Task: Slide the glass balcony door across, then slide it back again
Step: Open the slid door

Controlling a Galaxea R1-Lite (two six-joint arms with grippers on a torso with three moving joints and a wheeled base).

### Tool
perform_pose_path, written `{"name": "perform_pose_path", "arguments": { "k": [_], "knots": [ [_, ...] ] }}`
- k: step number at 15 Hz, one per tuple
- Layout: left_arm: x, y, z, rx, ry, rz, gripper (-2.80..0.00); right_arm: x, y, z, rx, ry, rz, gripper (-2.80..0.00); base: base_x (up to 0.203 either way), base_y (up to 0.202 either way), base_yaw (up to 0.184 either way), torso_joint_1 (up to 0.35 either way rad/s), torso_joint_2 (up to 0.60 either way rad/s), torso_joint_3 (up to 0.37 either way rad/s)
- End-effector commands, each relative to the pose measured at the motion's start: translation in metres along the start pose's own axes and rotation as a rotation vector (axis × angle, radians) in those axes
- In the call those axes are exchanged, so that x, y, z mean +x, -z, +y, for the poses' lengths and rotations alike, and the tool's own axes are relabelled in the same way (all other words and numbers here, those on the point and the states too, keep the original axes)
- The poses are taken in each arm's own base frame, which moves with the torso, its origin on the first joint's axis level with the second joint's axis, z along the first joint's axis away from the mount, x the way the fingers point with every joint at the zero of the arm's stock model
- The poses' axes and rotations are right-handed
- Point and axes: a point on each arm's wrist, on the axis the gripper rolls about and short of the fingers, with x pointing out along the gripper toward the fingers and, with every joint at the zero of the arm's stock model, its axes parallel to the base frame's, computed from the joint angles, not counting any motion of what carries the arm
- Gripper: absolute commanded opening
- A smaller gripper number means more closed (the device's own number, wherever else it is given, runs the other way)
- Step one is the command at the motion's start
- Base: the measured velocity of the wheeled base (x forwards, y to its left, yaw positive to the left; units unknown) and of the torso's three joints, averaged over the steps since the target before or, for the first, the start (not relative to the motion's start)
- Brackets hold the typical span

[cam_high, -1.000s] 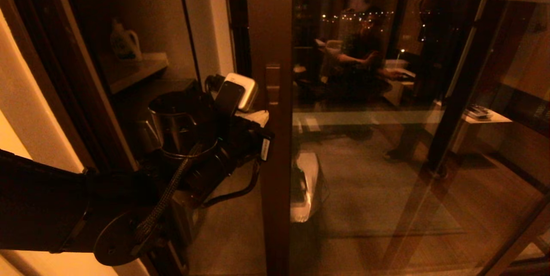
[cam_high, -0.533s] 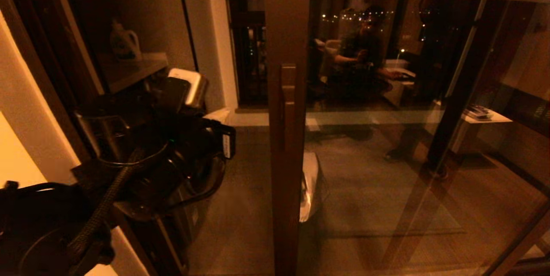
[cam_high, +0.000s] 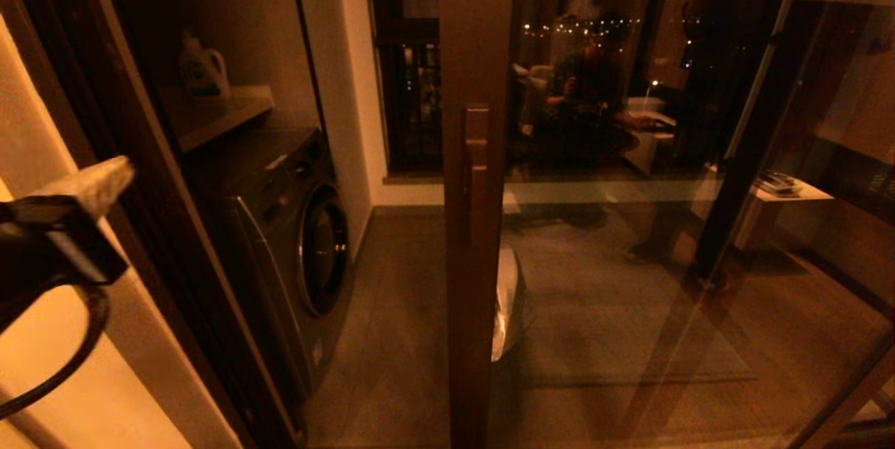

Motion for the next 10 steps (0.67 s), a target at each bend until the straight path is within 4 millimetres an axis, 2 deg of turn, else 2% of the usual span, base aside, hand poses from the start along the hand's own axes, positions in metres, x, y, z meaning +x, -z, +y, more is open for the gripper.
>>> {"name": "perform_pose_path", "arguments": {
  "k": [1,4,6,8,10],
  "knots": [
    [-0.078,-0.018,0.033,-0.020,-0.124,-0.164,-2.80,0.000,0.000,0.000,0.000,0.000,0.001,-2.80,0.000,0.000,0.000,0.000,0.00,0.000],
    [-0.125,-0.006,0.042,0.040,-0.315,-0.195,-2.80,0.000,0.000,0.000,0.000,0.000,0.002,-2.80,0.000,0.000,0.000,0.000,0.00,0.000],
    [-0.152,0.007,0.040,0.059,-0.341,-0.256,-2.80,0.000,0.000,0.000,0.000,0.001,0.002,-2.80,0.000,0.000,0.000,0.000,0.00,0.000],
    [-0.169,0.042,0.036,0.083,-0.256,-0.243,-2.80,0.000,0.000,0.000,0.000,0.000,0.002,-2.80,0.000,0.000,0.000,0.000,0.00,0.000],
    [-0.167,0.084,0.034,0.103,-0.180,-0.101,-2.80,0.000,0.000,0.000,0.000,0.000,0.002,-2.80,0.000,0.000,0.000,0.000,0.00,0.000]
  ]
}}
